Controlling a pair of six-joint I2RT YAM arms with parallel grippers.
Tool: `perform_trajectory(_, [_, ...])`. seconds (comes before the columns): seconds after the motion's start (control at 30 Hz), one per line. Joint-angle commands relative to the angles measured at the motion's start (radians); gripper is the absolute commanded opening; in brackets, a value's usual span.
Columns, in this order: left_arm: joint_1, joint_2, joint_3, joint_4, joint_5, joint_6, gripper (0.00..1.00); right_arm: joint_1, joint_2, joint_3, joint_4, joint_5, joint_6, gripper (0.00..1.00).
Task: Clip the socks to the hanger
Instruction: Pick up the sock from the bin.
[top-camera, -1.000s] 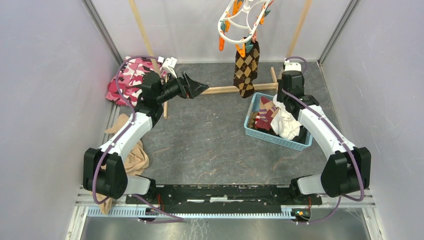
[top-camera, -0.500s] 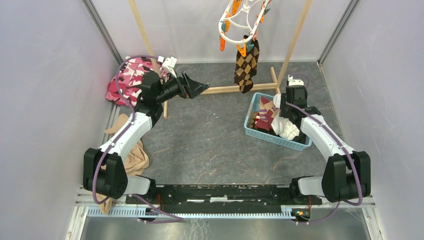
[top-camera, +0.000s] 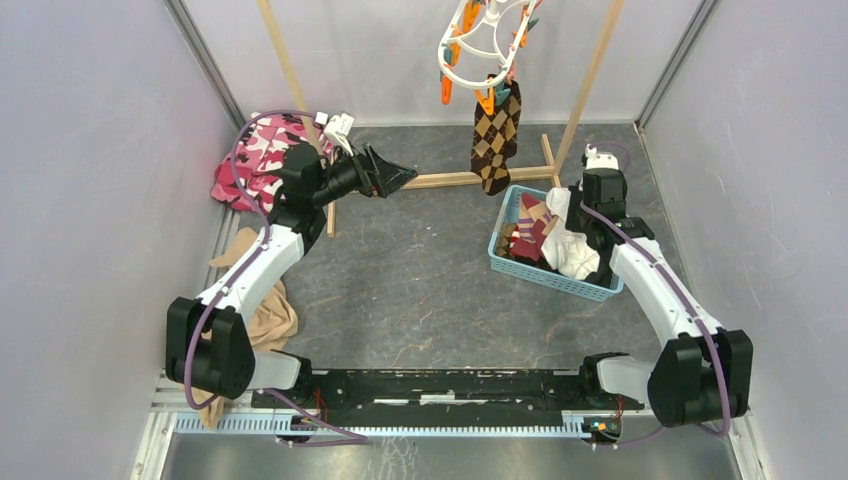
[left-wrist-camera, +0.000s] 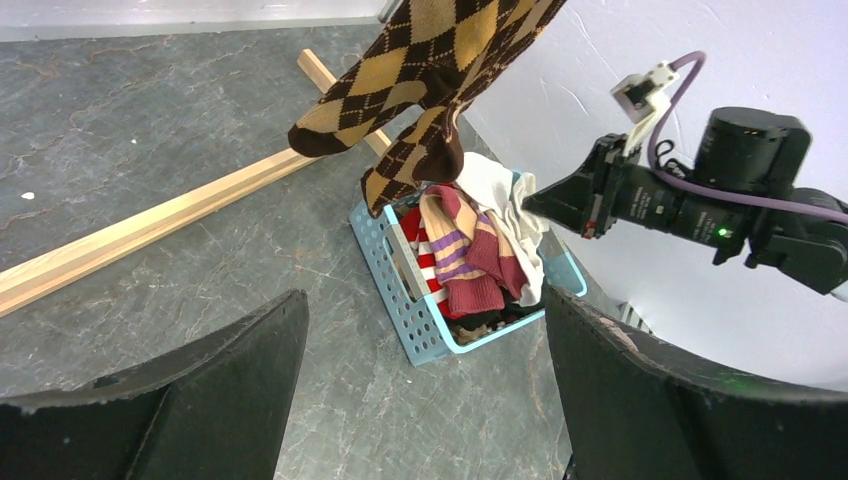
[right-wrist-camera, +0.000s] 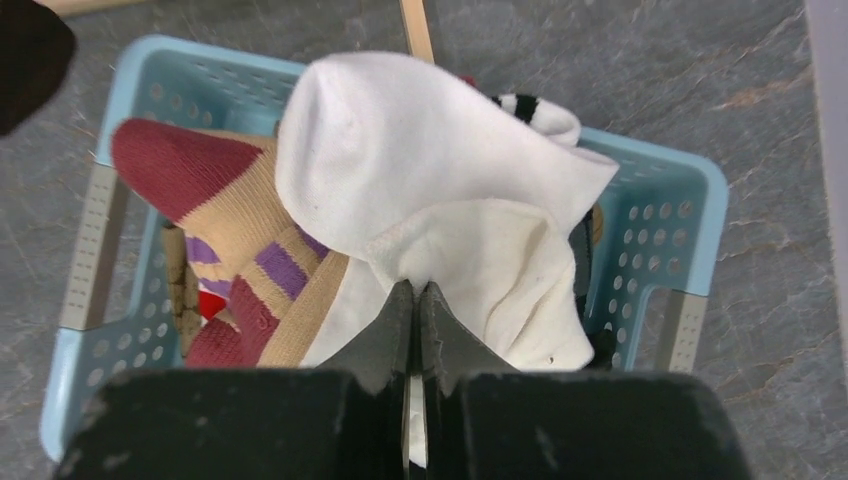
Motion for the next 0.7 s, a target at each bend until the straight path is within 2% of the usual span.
perform_trajectory(0.0, [0.004,-0.036,0.008,0.035,0.020,-0.038,0.93,-0.002,-0.074,0.082,-0.017,0.027,-0.005,0.03])
perform_trajectory(0.4, [0.004,-0.037,0.001,0.091,0.067,-0.099,0.92,-0.001,-0.182,0.198,0.031,-0.041,0.003,0.00])
perform_trajectory(0.67, [0.003,-0.065,-0.049,0.245,0.116,-0.158,0.92,0.000,-0.216,0.281,0.096,-0.113,0.025,0.00])
